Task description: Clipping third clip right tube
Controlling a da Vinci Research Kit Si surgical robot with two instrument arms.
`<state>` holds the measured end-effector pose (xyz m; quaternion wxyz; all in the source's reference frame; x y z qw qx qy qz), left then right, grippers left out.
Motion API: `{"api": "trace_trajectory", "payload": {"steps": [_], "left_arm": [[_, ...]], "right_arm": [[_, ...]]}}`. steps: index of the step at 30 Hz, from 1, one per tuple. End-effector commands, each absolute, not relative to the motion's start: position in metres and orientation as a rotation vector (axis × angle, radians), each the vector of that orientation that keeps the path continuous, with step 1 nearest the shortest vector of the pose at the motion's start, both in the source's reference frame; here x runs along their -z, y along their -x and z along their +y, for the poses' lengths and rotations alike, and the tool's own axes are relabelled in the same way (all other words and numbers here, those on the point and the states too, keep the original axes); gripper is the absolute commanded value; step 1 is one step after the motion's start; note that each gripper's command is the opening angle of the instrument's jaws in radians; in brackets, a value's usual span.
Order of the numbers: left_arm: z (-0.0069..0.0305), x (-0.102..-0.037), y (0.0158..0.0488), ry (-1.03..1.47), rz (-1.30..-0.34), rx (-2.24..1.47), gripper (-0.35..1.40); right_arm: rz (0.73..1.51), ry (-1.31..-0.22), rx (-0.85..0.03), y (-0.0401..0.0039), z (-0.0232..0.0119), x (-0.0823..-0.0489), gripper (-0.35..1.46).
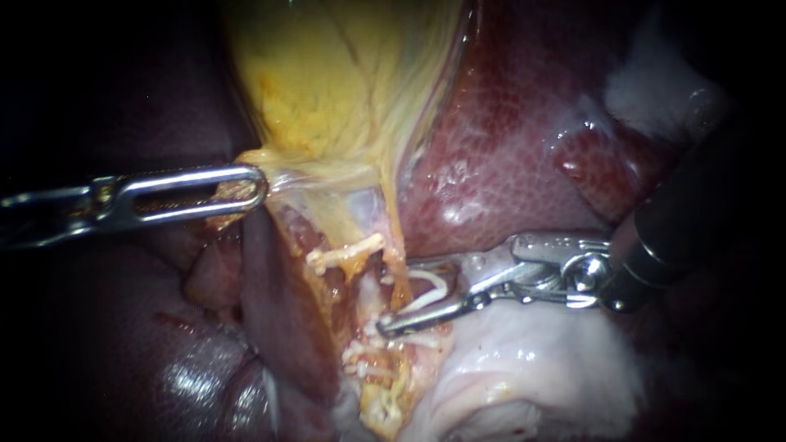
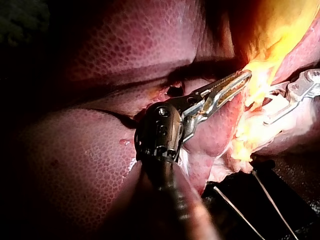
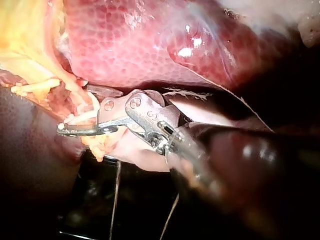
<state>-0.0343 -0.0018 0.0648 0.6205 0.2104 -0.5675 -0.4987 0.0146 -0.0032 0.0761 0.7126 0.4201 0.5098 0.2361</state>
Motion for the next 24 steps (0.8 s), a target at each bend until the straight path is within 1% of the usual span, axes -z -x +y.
{"api": "trace_trajectory", "payload": {"steps": [1, 5, 8, 11, 16, 24], "left_arm": [[-0.0017, -0.0652, 0.0343, -0.486, -1.305, 1.146, -0.35], [-0.0011, -0.0662, 0.0338, -0.479, -1.303, 1.152, -0.35], [-0.0007, -0.0669, 0.0334, -0.475, -1.302, 1.154, -0.35], [-0.0006, -0.0672, 0.0333, -0.474, -1.301, 1.156, -0.35], [-0.0006, -0.0671, 0.0334, -0.472, -1.301, 1.157, -0.35], [-0.0007, -0.0672, 0.0335, -0.472, -1.301, 1.157, -0.35]], "right_arm": [[1.132, -0.948, -0.525, -0.0147, -0.0033, -0.076, 0.58], [1.16, -1.016, -0.519, -0.0149, -0.0036, -0.0757, 0.57], [1.166, -1.048, -0.501, -0.0151, -0.0037, -0.0752, 0.54], [1.18, -1.048, -0.506, -0.0156, -0.0033, -0.0747, 0.54], [1.182, -1.038, -0.532, -0.0158, -0.0019, -0.0738, 0.54], [1.212, -1.038, -0.555, -0.0159, -0.0009, -0.0737, 0.53]]}}
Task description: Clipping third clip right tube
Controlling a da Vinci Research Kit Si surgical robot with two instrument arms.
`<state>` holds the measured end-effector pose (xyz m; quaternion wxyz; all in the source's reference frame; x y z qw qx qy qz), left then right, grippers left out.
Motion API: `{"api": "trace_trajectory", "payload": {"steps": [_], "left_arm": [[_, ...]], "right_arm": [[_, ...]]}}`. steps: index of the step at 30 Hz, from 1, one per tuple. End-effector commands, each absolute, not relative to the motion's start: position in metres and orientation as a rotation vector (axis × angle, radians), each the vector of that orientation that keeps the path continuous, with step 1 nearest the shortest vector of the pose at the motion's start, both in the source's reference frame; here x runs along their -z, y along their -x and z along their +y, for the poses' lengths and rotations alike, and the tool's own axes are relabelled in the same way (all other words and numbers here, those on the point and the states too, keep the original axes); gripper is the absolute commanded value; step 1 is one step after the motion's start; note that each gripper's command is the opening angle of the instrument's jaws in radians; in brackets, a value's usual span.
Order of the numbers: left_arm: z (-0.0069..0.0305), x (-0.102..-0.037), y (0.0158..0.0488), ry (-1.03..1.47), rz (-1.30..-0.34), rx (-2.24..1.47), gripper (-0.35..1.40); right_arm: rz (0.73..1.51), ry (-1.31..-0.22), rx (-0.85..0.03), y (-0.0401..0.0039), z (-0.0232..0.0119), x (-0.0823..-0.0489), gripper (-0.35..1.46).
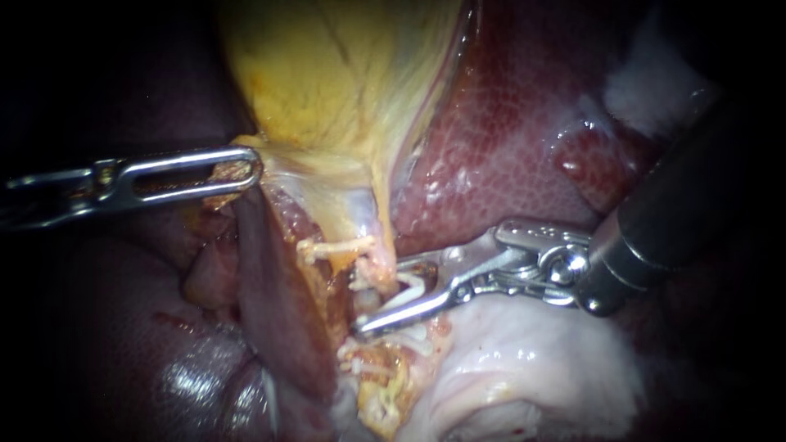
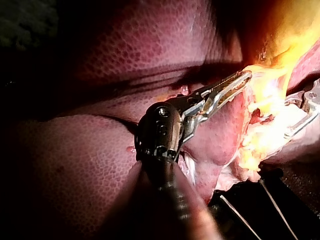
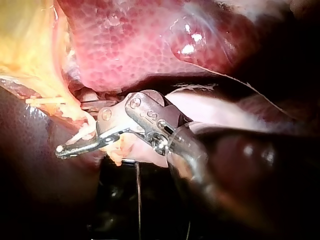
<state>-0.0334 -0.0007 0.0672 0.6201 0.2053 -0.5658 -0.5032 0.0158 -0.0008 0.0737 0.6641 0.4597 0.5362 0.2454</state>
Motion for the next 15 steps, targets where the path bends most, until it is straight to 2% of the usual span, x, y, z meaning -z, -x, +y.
{"api": "trace_trajectory", "payload": {"steps": [1, 2, 3, 5, 6, 15], "left_arm": [[-0.0007, -0.0672, 0.0335, -0.471, -1.301, 1.157, -0.35], [-0.0007, -0.0672, 0.0335, -0.471, -1.301, 1.157, -0.35], [-0.0007, -0.0672, 0.0335, -0.471, -1.301, 1.157, -0.35], [-0.0008, -0.0672, 0.0336, -0.47, -1.301, 1.157, -0.35], [-0.0008, -0.0673, 0.0336, -0.47, -1.301, 1.157, -0.35], [-0.0008, -0.0672, 0.0336, -0.469, -1.301, 1.158, -0.35]], "right_arm": [[1.212, -1.038, -0.555, -0.0159, -0.0008, -0.0737, 0.51], [1.215, -1.04, -0.554, -0.0158, -0.0008, -0.0737, 0.44], [1.212, -1.045, -0.557, -0.0156, -0.0009, -0.0737, 0.25], [1.196, -1.068, -0.573, -0.0149, -0.001, -0.0737, -0.24], [1.19, -1.072, -0.567, -0.0148, -0.001, -0.0738, -0.35], [1.173, -1.074, -0.57, -0.0147, -0.001, -0.0747, -0.35]]}}
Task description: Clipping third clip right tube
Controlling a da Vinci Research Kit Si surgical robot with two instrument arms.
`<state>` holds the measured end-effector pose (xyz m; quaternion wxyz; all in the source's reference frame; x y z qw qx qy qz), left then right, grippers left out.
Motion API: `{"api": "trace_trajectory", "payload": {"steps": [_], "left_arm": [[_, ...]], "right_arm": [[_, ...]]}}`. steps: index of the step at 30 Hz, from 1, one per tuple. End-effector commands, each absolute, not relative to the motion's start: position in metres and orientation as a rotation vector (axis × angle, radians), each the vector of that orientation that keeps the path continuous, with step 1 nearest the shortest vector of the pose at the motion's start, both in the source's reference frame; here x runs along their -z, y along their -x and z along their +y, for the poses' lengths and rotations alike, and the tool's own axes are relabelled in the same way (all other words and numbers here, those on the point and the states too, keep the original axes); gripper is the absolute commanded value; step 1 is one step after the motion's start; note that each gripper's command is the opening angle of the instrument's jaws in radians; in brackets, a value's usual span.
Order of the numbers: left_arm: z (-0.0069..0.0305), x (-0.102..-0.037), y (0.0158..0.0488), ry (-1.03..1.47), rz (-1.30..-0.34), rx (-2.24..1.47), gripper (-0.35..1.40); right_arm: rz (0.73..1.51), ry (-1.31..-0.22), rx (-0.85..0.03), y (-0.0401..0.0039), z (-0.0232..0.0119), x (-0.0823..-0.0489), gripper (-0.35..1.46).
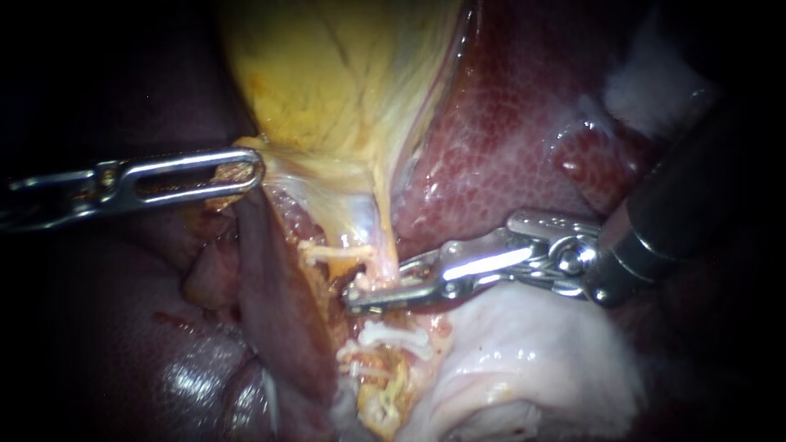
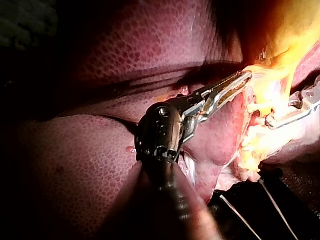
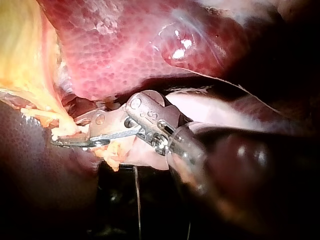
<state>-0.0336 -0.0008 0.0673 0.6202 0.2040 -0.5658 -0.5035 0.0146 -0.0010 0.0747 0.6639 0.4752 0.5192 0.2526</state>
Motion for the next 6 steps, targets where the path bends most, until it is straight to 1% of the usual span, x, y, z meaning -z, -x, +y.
{"api": "trace_trajectory", "payload": {"steps": [1, 6], "left_arm": [[-0.0008, -0.0672, 0.0336, -0.469, -1.301, 1.158, -0.35], [-0.0008, -0.0672, 0.0337, -0.469, -1.301, 1.158, -0.35]], "right_arm": [[1.173, -1.074, -0.571, -0.0147, -0.001, -0.0747, -0.35], [1.173, -1.074, -0.571, -0.0147, -0.001, -0.0747, -0.35]]}}
